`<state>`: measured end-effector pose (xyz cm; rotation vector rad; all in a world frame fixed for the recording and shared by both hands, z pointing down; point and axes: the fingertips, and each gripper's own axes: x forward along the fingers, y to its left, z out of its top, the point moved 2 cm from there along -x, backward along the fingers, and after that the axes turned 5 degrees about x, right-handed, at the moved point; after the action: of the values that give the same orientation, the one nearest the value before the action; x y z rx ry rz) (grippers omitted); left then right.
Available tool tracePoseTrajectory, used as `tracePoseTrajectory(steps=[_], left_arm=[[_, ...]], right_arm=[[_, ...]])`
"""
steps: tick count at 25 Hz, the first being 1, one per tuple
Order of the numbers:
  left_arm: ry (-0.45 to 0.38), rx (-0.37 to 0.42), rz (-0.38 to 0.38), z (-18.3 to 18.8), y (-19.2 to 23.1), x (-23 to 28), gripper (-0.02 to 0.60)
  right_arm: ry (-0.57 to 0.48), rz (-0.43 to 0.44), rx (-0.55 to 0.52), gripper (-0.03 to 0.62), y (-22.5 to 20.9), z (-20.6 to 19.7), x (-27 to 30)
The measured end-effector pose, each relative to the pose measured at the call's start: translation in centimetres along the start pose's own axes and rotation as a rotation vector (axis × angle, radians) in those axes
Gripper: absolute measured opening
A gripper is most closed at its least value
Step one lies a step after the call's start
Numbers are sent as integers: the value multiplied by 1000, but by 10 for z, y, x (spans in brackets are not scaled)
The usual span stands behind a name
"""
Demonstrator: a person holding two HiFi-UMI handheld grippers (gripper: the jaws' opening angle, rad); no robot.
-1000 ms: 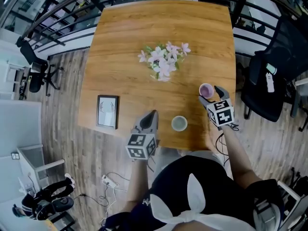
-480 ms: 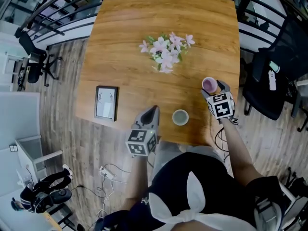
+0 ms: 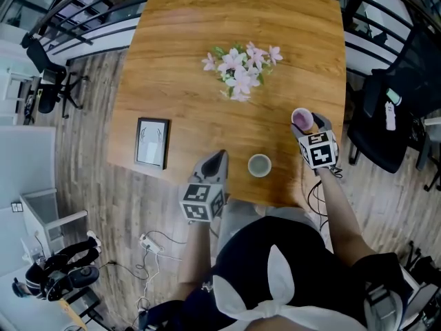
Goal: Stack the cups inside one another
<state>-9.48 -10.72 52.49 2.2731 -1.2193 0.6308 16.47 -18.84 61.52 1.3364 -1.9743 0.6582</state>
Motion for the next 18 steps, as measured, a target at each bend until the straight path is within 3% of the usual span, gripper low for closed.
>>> tracePoseTrajectory(steps=[9, 18], left_arm=[[-25, 7, 2, 1, 0, -4, 17], [-77, 23, 6, 6, 0, -16, 17]], right_arm=[[-37, -8, -11, 314, 0, 9, -14], [-139, -6, -34, 314, 15, 35, -56]])
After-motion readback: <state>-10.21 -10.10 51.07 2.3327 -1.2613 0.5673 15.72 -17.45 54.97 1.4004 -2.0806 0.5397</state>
